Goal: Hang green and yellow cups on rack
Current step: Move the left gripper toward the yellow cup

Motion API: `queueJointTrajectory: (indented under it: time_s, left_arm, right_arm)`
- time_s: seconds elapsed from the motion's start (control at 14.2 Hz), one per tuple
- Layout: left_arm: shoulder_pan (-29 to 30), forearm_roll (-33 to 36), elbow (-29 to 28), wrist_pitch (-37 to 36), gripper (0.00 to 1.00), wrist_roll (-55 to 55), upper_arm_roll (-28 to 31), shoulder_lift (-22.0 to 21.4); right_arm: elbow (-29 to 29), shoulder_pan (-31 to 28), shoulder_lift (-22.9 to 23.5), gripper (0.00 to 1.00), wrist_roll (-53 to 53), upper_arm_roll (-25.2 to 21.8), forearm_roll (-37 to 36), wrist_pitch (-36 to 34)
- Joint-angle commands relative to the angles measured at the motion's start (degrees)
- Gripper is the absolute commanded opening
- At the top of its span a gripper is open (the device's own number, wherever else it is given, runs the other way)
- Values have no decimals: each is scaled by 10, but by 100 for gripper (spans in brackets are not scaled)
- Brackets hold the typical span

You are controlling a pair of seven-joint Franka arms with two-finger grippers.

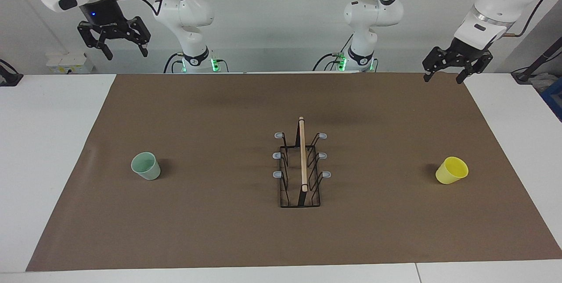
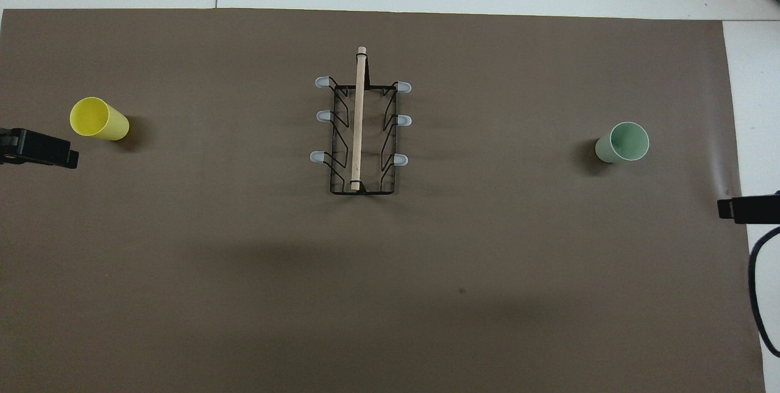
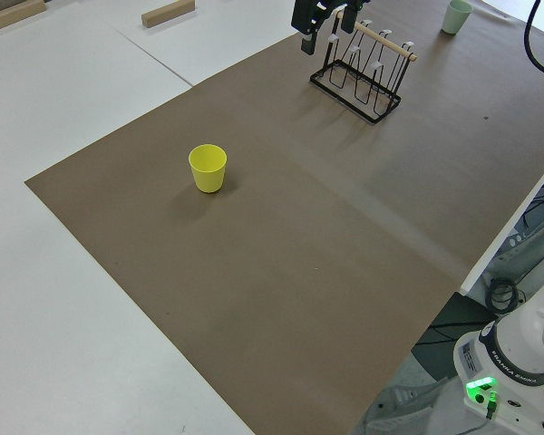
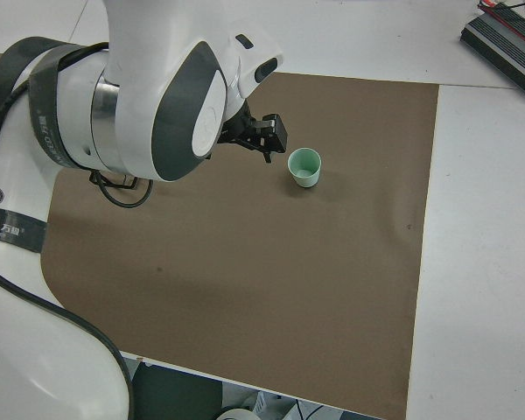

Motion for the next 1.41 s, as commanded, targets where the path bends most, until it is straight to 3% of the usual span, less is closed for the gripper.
queueJointTrajectory:
  time_s: [0.0, 0.56, 0.84, 0.98, 1.33]
  left_arm:
    - [-7, 10, -12, -5, 100, -10, 2, -13]
    - [-15, 10, -29, 8, 100, -20, 0, -21]
    - [-7, 3, -11, 6, 100, -37, 1, -7]
    - [-6, -5, 13, 0, 100, -65, 5, 21]
    - [-5, -41, 161, -33, 100, -163, 43, 154]
  right_arm:
    - [-4, -4, -8, 100, 5, 4, -9, -6]
    - [-6, -5, -18, 100, 5, -7, -9, -30]
    - [-11, -3, -19, 100, 7, -6, -13, -22]
    - [-12, -3, -19, 100, 6, -6, -13, -14]
    - [-11, 1, -19, 100, 7, -5, -13, -10]
